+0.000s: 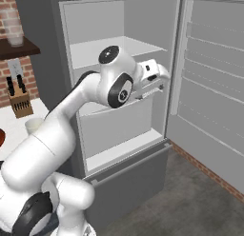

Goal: Grab a lemon wedge from the fridge and one ice cube from the ice bowl, and put them in the glass of lemonade.

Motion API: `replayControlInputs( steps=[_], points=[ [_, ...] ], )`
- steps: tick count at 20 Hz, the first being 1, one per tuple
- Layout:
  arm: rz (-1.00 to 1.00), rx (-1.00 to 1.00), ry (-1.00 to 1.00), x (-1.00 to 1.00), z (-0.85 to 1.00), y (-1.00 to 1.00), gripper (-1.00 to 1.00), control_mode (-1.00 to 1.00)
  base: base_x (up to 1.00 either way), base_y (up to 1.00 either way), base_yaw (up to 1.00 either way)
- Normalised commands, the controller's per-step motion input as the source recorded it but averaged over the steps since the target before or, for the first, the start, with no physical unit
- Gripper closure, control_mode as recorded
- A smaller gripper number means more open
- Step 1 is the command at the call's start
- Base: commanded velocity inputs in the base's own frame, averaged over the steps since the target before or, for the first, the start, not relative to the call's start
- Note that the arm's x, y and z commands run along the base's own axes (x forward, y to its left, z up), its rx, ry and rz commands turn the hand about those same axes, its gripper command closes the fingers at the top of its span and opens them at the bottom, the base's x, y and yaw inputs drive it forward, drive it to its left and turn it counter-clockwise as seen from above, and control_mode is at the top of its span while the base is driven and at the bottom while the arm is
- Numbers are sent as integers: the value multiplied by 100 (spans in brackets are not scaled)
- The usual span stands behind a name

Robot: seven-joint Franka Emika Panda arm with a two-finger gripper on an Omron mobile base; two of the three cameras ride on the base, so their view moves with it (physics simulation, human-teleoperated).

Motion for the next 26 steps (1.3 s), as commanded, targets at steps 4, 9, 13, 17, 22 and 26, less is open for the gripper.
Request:
replayControlInputs(
  steps=[4, 9, 13, 17, 22, 26],
  points=[
    [0, 67, -22, -35, -9, 23, -100, -100, 0, 0, 0],
    [-15, 9, -2, -44, -13, 74, -100, -100, 0, 0, 0],
    [-24, 0, -1, -35, -1, 95, -100, -100, 0, 0, 0],
    [-19, 7, -4, -37, -17, 70, -100, -100, 0, 0, 0],
    [-15, 22, -12, -54, -13, 66, -100, -100, 0, 0, 0],
    [-18, 35, -15, -36, 0, 75, -100, -100, 0, 0, 0]
  ],
)
